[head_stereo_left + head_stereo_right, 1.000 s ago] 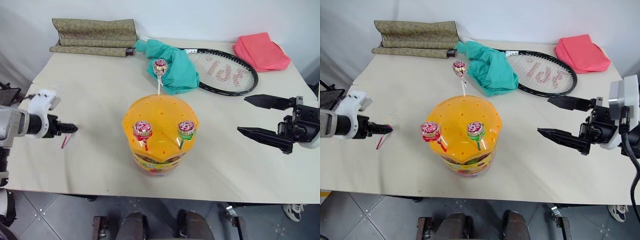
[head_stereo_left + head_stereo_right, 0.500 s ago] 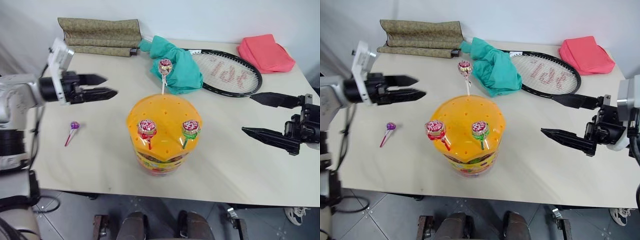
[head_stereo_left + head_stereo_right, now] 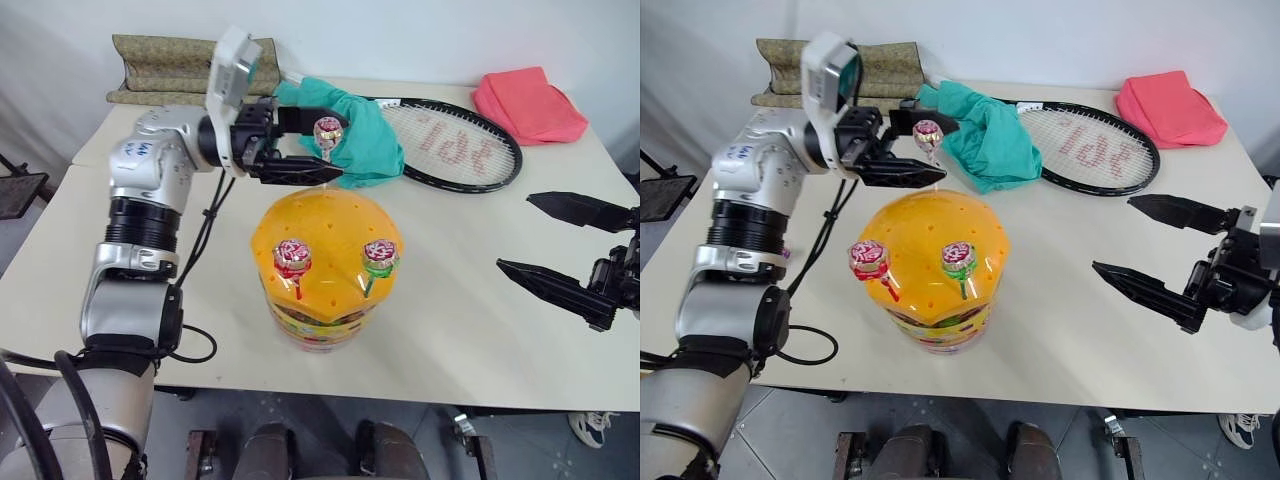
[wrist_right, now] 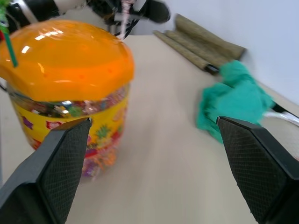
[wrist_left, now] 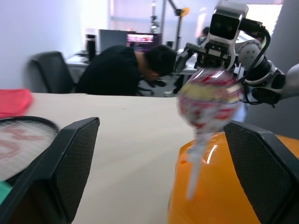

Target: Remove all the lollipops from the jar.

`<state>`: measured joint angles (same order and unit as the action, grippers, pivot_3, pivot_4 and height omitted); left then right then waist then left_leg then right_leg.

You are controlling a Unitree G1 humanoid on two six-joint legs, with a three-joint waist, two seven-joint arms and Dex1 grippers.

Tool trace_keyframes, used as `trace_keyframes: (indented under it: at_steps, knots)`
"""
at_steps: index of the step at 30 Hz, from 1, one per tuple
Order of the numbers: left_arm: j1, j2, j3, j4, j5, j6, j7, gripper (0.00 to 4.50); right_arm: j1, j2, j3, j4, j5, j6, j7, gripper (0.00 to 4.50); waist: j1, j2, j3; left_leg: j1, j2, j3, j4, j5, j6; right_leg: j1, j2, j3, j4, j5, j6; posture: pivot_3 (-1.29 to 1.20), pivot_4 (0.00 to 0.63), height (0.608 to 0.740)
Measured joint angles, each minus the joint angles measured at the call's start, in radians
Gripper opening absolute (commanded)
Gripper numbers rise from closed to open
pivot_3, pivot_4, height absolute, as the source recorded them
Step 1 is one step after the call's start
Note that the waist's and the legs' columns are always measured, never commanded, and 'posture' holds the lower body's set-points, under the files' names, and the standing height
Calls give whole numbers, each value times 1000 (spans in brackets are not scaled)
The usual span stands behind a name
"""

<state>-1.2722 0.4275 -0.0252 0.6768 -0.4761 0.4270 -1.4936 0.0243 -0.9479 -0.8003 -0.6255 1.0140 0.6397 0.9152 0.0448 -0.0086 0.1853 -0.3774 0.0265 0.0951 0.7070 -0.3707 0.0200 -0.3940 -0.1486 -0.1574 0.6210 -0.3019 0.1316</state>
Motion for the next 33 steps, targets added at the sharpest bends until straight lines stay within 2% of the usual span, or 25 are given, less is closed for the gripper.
trace_keyframes:
  at_steps: [1, 2, 3, 4, 17, 28, 31, 33]
  knots:
    - [-14, -12, -3, 22, 10, -12, -6, 4469, 17, 6, -10, -10, 6, 0, -12, 4500, -1, 0, 0, 0, 0, 0, 0, 0, 0, 0, 0, 0, 0, 0, 0, 0, 150, 740]
    - [-26, -18, -3, 36, 12, -26, -7, 4100, 29, 10, -21, -19, 9, 0, -19, 4500, -1, 0, 0, 0, 0, 0, 0, 0, 0, 0, 0, 0, 0, 0, 0, 0, 150, 740]
    - [-33, -18, -3, 42, 13, -35, -7, 4088, 33, 10, -27, -24, 11, 0, -23, 4500, -1, 0, 0, 0, 0, 0, 0, 0, 0, 0, 0, 0, 0, 0, 0, 0, 150, 740]
    - [-43, -21, -1, 49, 15, -53, -7, 3884, 42, 11, -41, -33, 18, 0, -34, 4500, -1, 0, 0, 0, 0, 0, 0, 0, 0, 0, 0, 0, 0, 0, 0, 0, 150, 740]
    - [-67, -25, 7, 77, 29, -88, -6, 60, 78, 7, -79, -51, 53, -4, -52, 4500, 5, 0, 0, 0, 0, -1, 1, 0, 0, 0, 0, 0, 0, 0, 0, 0, 150, 740]
    - [-130, 38, 67, -12, 50, -27, 188, 60, 1, -31, -16, 23, 36, -12, -11, 4500, 3, 0, 0, 0, 0, -1, 1, 0, 0, 0, 0, 0, 0, 0, 0, 0, 150, 740]
    - [-131, 106, 43, -26, 122, 68, 316, 60, -22, -39, 15, 45, 25, -20, 4, 4500, -1, 0, 0, 0, 0, -1, 1, 0, 0, 0, 0, 0, 0, 0, 0, 0, 150, 740]
    - [-135, 178, -23, -21, 217, 166, 383, 60, -41, -41, 32, 58, 21, -24, 12, 4500, -2, 0, 0, 0, 0, -1, 0, 0, 0, 0, 0, 0, 0, 0, 0, 0, 150, 740]
